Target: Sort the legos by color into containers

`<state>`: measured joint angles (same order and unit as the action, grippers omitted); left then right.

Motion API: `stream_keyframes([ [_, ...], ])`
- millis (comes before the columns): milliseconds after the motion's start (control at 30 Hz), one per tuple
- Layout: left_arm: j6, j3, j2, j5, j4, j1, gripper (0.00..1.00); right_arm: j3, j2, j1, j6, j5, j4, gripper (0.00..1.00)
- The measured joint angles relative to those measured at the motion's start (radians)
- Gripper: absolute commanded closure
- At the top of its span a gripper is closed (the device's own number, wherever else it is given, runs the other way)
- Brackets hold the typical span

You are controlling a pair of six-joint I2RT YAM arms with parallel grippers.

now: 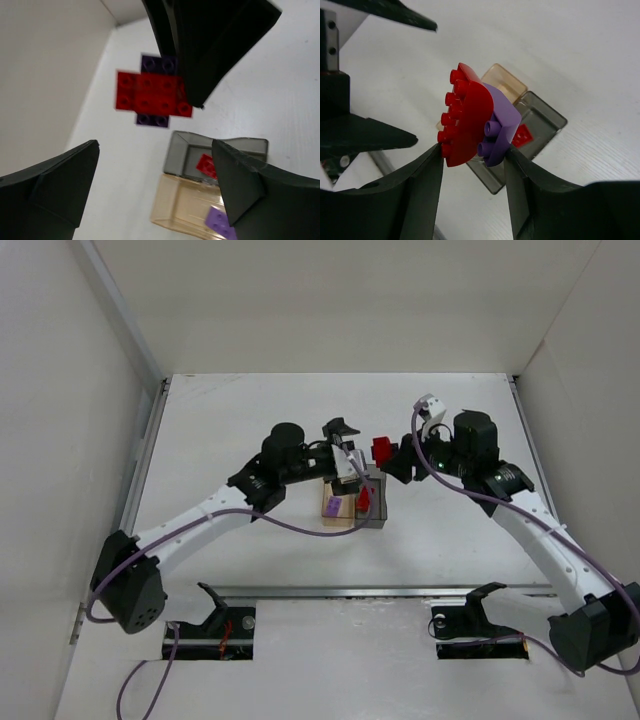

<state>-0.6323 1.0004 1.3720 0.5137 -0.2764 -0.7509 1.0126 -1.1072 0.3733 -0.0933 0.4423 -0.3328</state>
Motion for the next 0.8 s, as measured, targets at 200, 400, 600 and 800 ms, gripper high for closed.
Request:
stream_keyframes([
  [200, -0.198, -0.002, -0.092, 0.052, 0.0, -0.012, 0.0, 0.013, -0.022, 0.001, 0.013, 0.123, -0.006, 1.0],
  [400, -0.285, -0.013, -0.072, 0.087, 0.043, -0.045, 0.0, 0.013, -0.032, 0.026, 0.002, 0.153, -0.004, 1.0],
  [600, -0.294, -0.011, -0.042, 0.091, 0.037, -0.053, 0.02, 0.013, -0.036, 0.061, -0.024, 0.115, -0.006, 1.0],
  [800, -0.262, -0.01, -0.035, 0.055, 0.023, -0.056, 0.18, 0.013, -0.039, 0.103, -0.034, 0.089, 0.002, 1.0],
])
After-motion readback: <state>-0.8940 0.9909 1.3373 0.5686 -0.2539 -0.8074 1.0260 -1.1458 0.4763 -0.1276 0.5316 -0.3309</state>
